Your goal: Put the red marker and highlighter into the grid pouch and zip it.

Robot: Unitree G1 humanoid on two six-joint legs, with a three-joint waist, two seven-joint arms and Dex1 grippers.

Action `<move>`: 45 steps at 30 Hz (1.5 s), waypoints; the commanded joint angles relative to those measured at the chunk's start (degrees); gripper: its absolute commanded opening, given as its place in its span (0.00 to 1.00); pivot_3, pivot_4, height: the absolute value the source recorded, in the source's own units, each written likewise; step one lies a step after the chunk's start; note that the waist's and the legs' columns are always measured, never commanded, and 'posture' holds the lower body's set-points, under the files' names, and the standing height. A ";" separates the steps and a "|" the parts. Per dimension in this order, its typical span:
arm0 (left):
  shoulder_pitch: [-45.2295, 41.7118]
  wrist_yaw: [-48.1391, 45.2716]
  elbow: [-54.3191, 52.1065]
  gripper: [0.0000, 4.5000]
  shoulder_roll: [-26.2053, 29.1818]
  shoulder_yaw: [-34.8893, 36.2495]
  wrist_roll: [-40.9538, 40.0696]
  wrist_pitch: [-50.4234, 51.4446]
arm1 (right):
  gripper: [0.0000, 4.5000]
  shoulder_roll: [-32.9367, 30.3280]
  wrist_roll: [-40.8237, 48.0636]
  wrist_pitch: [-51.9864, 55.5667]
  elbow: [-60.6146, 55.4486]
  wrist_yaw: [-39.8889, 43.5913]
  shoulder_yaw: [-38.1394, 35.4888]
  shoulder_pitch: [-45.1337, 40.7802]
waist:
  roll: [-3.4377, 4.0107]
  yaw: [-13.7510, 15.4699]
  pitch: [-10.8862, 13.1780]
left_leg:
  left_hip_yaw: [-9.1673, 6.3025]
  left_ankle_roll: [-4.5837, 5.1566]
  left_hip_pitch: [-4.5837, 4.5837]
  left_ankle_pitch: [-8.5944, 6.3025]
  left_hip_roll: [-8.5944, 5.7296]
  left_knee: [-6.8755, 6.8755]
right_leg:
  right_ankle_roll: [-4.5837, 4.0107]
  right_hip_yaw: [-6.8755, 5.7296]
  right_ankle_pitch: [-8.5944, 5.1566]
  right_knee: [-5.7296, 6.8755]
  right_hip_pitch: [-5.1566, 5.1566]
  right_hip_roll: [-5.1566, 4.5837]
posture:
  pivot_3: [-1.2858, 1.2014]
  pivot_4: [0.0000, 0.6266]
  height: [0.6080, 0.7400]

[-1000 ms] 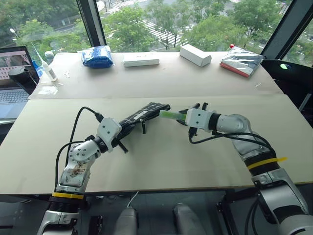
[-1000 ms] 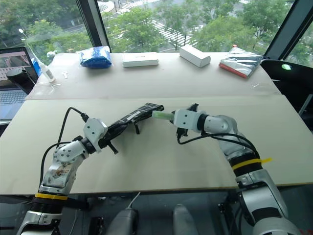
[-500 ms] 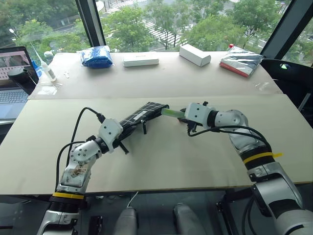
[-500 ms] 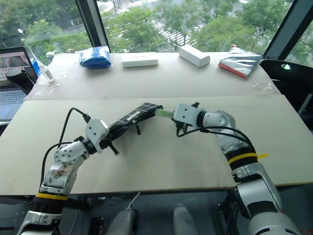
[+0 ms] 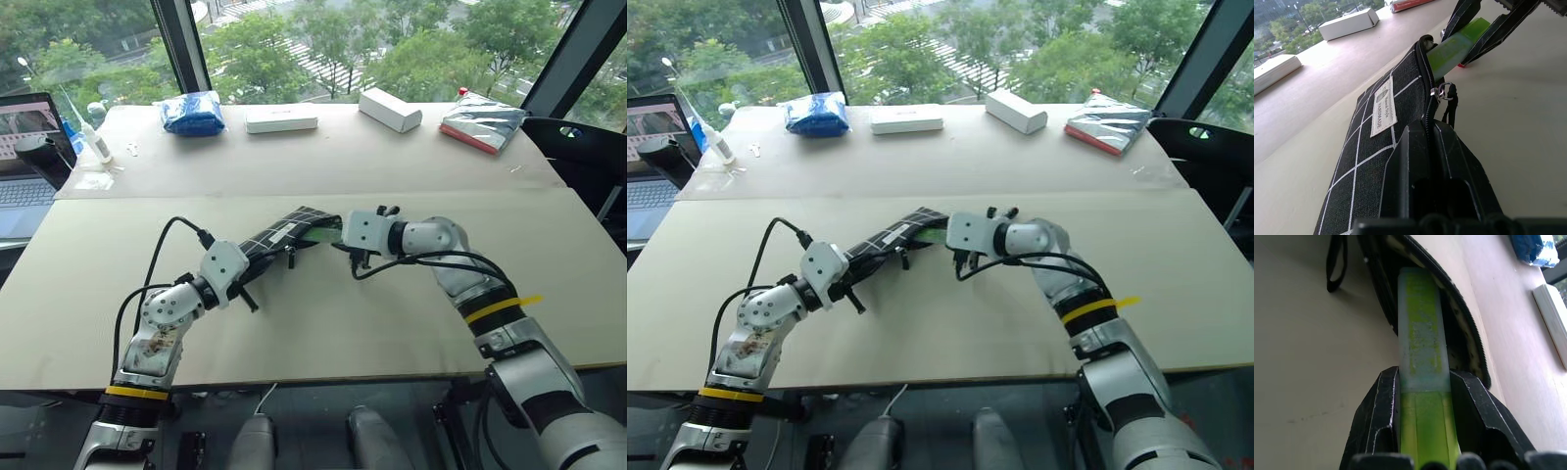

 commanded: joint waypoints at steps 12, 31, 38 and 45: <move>-0.55 -0.15 -0.62 0.00 -0.43 0.76 -1.34 -0.98 | 0.24 1.87 -18.59 -17.35 6.13 -14.11 10.74 -5.82 | 0.00 -0.10 0.00 | 0.00 0.00 0.03 0.00 0.01 -0.01 | 0.00 -0.01 0.00 0.03 -0.02 0.01 | 0.52 0.24 1.00; -0.31 0.66 -0.91 0.00 -0.64 1.72 -2.80 -0.01 | 0.96 0.12 -1.15 -24.23 15.50 -12.75 -1.20 -9.27 | -0.01 -0.08 0.01 | -0.01 0.00 0.02 0.00 0.00 -0.02 | -0.02 0.00 0.01 0.03 -0.01 -0.01 | 0.52 0.24 1.00; 0.24 1.06 -1.21 0.00 -0.19 2.35 -2.57 0.44 | 0.96 -3.35 31.19 16.31 -3.58 7.70 -16.18 -2.88 | -0.01 -0.05 0.02 | -0.04 0.01 0.03 0.00 0.01 -0.01 | -0.02 -0.02 0.01 0.03 0.08 -0.02 | 0.52 0.24 1.00; 0.72 1.38 -1.72 0.00 -0.30 2.48 -2.36 0.75 | 0.96 4.44 30.27 47.19 -9.31 -21.60 -25.67 -4.22 | 0.00 -0.14 0.02 | -0.02 0.01 0.12 0.00 0.05 -0.07 | -0.05 0.01 -0.01 0.16 -0.01 0.05 | 0.52 0.24 1.00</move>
